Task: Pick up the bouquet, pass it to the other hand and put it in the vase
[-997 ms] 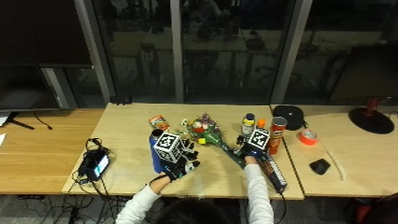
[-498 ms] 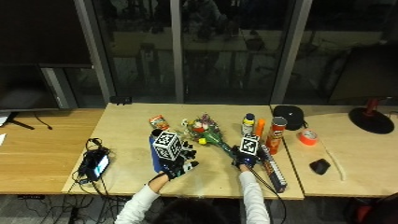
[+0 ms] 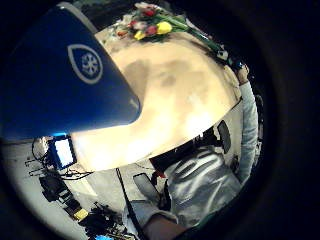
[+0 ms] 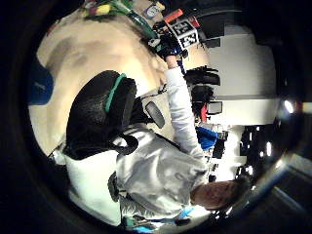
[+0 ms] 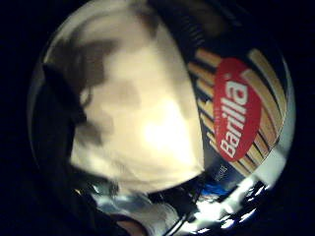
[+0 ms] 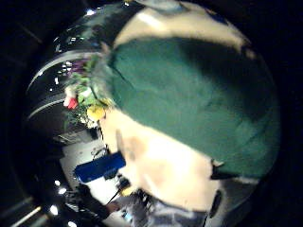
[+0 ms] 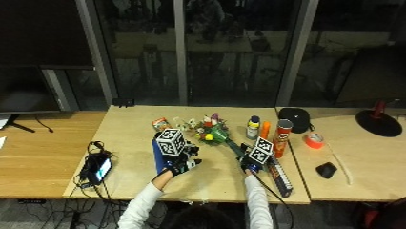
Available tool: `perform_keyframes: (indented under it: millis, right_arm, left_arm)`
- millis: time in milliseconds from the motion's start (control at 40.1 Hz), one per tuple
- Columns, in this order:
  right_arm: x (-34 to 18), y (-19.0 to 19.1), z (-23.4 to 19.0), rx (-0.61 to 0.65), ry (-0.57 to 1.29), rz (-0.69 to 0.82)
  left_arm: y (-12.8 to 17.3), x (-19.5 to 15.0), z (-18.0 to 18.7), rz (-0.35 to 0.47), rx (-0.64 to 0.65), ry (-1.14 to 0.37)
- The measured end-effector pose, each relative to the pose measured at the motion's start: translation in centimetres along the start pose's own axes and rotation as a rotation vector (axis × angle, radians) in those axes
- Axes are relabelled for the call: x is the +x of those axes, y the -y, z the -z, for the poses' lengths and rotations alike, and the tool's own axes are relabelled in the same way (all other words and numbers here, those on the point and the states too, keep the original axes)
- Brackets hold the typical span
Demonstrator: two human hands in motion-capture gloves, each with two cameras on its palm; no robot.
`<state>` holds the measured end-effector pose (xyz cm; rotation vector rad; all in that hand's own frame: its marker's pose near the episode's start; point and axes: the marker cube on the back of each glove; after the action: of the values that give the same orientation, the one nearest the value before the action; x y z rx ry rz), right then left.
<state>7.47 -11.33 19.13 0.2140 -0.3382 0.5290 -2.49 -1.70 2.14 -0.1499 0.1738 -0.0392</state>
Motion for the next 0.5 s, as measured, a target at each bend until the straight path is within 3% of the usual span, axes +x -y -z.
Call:
perform_keyframes:
  millis: [75,199,349,498]
  right_arm:
    - [0.3,-0.1,0.6,0.071,0.073,-0.021]
    - [-0.5,-0.2,2.3,0.129,0.351,0.007]
    - [-1.4,-1.4,5.1,0.076,0.606,-0.047]
    - [-3.9,-0.6,7.9,0.111,0.889,0.07]
  left_arm:
    - [0.9,0.1,0.7,0.008,0.013,0.005]
    - [2.2,0.6,1.9,0.004,0.028,-0.019]
    - [3.6,1.6,3.4,-0.028,0.041,-0.164]
    - [5.3,2.9,5.8,-0.047,0.123,-0.32]
